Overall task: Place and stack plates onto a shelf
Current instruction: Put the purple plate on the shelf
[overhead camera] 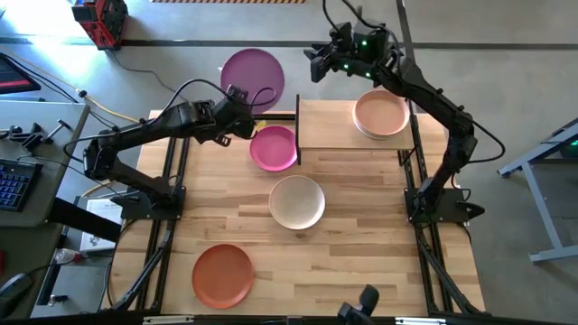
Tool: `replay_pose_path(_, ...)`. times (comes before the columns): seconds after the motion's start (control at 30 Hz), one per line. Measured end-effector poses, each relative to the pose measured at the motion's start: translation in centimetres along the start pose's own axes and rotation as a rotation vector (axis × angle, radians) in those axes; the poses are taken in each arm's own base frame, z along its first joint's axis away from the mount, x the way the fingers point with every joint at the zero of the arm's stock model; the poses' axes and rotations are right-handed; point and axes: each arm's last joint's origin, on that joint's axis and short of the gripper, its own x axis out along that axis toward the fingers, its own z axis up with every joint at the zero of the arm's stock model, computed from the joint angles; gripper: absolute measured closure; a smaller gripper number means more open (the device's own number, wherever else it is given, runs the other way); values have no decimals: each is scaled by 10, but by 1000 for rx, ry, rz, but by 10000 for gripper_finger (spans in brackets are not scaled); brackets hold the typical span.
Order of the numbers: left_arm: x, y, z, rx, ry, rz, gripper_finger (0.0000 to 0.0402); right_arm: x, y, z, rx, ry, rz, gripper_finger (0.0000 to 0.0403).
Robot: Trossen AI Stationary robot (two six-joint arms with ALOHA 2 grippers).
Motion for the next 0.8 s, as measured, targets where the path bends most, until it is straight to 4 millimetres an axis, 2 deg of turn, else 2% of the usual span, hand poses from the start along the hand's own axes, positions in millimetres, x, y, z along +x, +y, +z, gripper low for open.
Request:
replay_pose_path(0.2,0,7,3,88,-26,64,401,11,-3,-15,53,114,-24,258)
replay_pose_path(0.8,-1,16,7,206,-42,140,401,22,7,-28,143,187,6,258)
